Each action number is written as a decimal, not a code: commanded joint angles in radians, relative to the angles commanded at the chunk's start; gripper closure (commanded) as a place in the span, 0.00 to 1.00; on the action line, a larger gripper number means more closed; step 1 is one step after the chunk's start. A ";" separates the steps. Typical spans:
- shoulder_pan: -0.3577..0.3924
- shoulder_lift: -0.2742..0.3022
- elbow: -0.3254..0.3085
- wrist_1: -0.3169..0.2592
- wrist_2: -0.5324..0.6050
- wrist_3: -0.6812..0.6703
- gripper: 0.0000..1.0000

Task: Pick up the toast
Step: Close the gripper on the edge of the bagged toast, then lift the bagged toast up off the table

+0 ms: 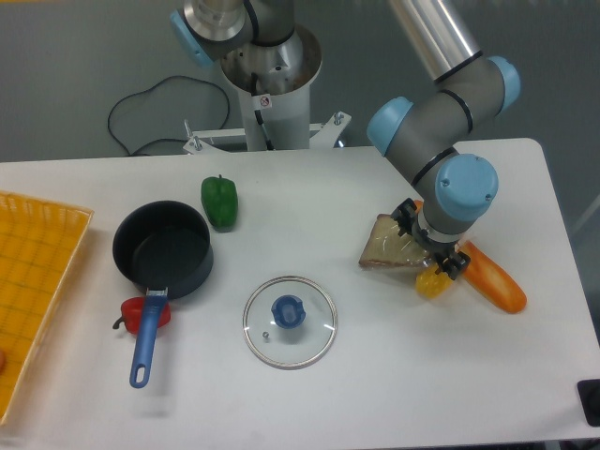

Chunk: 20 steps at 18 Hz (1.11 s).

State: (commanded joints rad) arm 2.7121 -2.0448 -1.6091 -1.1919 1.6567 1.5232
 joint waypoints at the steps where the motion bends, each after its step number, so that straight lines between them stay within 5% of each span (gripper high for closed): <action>1: 0.000 0.000 0.000 0.000 0.000 0.000 0.00; 8: 0.000 -0.005 0.002 0.003 -0.002 -0.002 0.01; 11: -0.003 -0.006 0.005 0.002 0.023 -0.003 0.46; 14: -0.008 -0.008 0.009 -0.006 0.067 -0.005 0.71; 15: -0.008 -0.008 0.012 -0.008 0.067 -0.009 0.92; 16: -0.008 -0.008 0.015 -0.011 0.069 -0.009 1.00; 20: -0.006 -0.005 0.040 -0.080 0.069 -0.009 1.00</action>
State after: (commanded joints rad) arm 2.7059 -2.0494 -1.5693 -1.2715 1.7257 1.5140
